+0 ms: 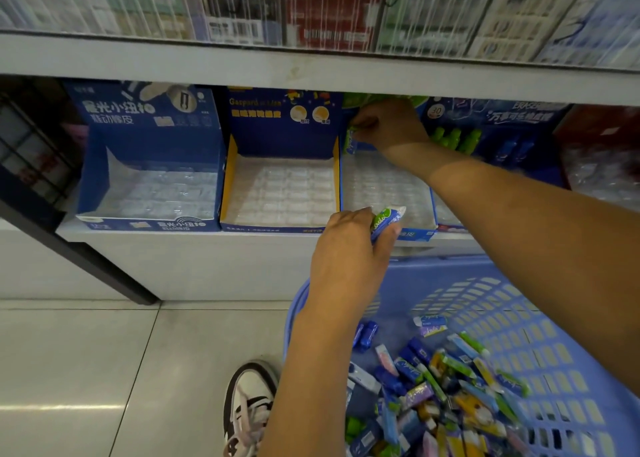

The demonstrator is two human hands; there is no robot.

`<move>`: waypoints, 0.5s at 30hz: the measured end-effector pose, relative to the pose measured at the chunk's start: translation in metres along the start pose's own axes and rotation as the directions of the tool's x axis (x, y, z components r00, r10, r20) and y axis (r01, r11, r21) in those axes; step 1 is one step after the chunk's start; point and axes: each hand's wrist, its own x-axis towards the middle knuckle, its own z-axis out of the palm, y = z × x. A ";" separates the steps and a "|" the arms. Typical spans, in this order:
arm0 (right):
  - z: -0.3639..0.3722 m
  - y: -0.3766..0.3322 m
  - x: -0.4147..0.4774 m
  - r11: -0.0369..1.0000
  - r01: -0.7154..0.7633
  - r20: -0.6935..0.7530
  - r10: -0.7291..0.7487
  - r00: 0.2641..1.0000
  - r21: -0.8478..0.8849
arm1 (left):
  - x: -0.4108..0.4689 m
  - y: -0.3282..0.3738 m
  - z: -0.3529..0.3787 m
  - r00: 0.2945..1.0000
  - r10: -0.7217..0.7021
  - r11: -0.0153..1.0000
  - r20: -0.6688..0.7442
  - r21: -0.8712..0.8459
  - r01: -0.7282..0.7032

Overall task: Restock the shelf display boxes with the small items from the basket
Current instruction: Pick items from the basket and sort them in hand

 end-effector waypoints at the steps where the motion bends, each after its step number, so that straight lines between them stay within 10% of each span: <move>1: -0.002 -0.001 -0.001 1.000 -0.006 0.013 0.006 1.000 0.006 | 0.000 0.000 0.000 1.000 -0.001 1.000 0.006 0.002 0.001; 7: -0.026 -0.005 -0.035 0.998 -0.042 0.046 0.043 0.998 -0.038 | -0.002 0.002 -0.004 0.995 0.042 0.993 -0.086 -0.109 -0.052; 12: -0.066 -0.010 -0.104 0.764 -0.235 0.211 0.132 0.969 0.601 | -0.009 0.010 -0.005 0.979 0.019 0.967 -0.203 -0.245 -0.070; 15: -0.082 -0.010 -0.143 0.891 -0.079 0.238 -0.033 0.971 0.447 | -0.010 0.015 -0.005 0.981 0.039 0.959 -0.191 -0.269 -0.091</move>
